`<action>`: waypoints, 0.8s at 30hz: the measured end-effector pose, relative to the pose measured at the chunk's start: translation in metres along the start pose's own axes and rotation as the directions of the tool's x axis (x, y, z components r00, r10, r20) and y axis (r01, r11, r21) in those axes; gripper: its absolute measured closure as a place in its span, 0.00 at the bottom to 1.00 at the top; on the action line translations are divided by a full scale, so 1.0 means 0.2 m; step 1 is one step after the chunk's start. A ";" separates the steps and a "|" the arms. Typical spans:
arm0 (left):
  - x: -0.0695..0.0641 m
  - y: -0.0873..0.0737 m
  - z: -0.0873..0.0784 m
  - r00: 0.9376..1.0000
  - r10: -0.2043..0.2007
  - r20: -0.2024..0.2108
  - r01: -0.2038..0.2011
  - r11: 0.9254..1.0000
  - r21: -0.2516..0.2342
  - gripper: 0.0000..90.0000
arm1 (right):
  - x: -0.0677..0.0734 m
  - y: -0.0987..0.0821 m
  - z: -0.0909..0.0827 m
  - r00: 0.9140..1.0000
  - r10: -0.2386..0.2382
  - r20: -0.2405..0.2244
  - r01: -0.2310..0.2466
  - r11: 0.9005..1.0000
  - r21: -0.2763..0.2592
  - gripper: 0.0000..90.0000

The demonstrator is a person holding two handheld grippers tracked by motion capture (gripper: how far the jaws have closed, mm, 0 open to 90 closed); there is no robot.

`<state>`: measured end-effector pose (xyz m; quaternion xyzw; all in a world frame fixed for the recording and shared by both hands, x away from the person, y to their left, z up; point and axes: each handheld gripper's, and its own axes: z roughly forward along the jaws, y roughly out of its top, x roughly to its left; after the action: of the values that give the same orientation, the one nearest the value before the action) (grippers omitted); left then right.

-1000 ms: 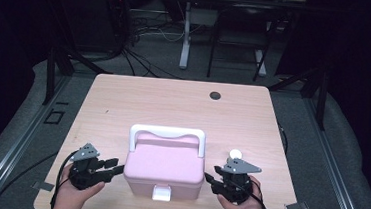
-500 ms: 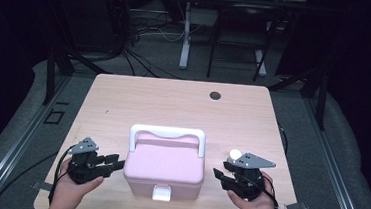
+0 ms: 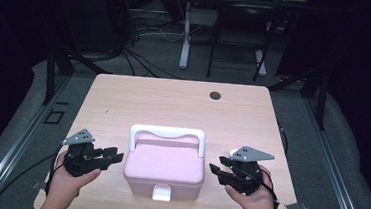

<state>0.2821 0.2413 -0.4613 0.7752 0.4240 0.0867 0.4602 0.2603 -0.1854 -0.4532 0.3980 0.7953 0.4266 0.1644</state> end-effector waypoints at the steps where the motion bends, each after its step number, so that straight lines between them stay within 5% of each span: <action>1: 0.00 0.01 0.00 1.000 0.001 0.000 -0.001 1.000 -0.003 0.68 | 0.00 0.01 0.00 1.000 -0.004 -0.002 0.004 1.000 -0.001 0.62; 10: -0.02 0.09 -0.02 1.000 0.007 0.013 -0.007 1.000 -0.018 0.66 | 0.03 0.10 0.03 1.000 -0.003 -0.029 0.003 1.000 -0.005 0.61; 24: -0.05 0.16 0.07 0.999 0.021 0.035 -0.021 1.000 0.005 0.60 | 0.03 0.17 0.09 0.999 0.015 -0.041 -0.015 1.000 -0.004 0.58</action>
<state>0.3022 0.2176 -0.4412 0.7821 0.4081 0.0770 0.4646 0.2835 -0.1609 -0.4362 0.3946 0.7946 0.4378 0.1457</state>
